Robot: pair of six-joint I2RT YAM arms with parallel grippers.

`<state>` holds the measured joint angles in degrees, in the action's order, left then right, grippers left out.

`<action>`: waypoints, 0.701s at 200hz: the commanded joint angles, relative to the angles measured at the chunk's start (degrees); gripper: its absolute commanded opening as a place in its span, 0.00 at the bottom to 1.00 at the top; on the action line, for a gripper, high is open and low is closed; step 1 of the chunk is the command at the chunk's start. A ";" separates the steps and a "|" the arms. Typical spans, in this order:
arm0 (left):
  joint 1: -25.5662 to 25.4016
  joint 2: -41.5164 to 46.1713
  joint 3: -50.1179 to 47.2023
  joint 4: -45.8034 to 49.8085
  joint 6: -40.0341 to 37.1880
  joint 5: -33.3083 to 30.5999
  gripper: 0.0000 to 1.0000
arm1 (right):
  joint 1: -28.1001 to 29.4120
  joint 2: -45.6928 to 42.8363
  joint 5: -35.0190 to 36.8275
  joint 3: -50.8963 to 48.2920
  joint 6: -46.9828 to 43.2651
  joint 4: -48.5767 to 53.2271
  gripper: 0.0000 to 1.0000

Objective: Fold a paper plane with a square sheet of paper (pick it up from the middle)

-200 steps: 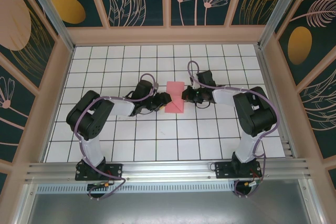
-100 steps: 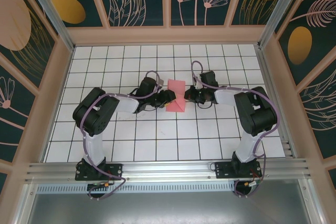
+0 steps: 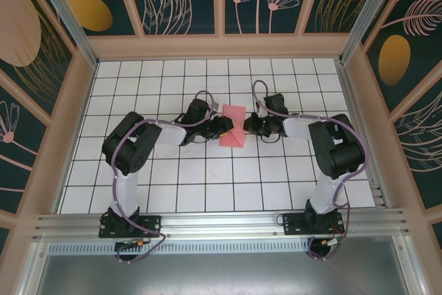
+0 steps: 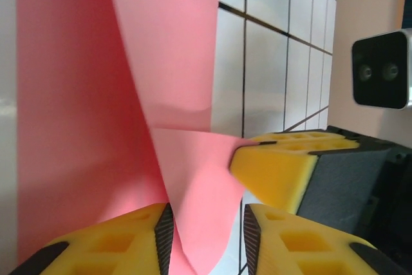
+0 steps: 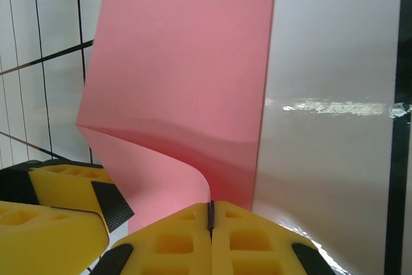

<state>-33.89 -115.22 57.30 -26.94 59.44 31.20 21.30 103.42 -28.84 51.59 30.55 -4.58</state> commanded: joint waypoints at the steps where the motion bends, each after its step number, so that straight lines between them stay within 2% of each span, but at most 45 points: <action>1: -0.30 -1.66 1.90 -0.40 -1.51 1.40 0.34 | -0.45 -0.94 -1.22 -0.97 -0.13 -0.79 0.04; 47: -0.24 -3.04 3.69 1.08 -3.02 1.23 0.30 | -0.60 -1.39 -1.31 -0.97 -0.07 -0.61 0.05; 71: -0.32 -3.57 4.31 1.79 -4.21 0.98 0.25 | -0.91 -2.49 -1.00 -1.15 0.26 -0.45 0.09; 92: -0.35 -3.39 4.76 3.14 -5.99 -0.22 0.17 | -1.18 -4.98 0.50 -1.41 0.48 0.56 0.23; 116: -0.25 -2.28 5.44 5.67 -9.35 -2.47 0.06 | -1.99 -9.96 3.39 -2.40 0.56 2.04 0.50; 140: -0.23 0.53 6.47 11.42 -13.58 -5.89 0.03 | -2.97 -15.73 6.96 -3.15 0.59 4.32 0.66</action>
<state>-33.89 -118.02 61.84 -21.76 51.88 29.08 19.51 94.35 -26.02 49.34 30.89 -2.55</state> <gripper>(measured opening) 0.063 0.615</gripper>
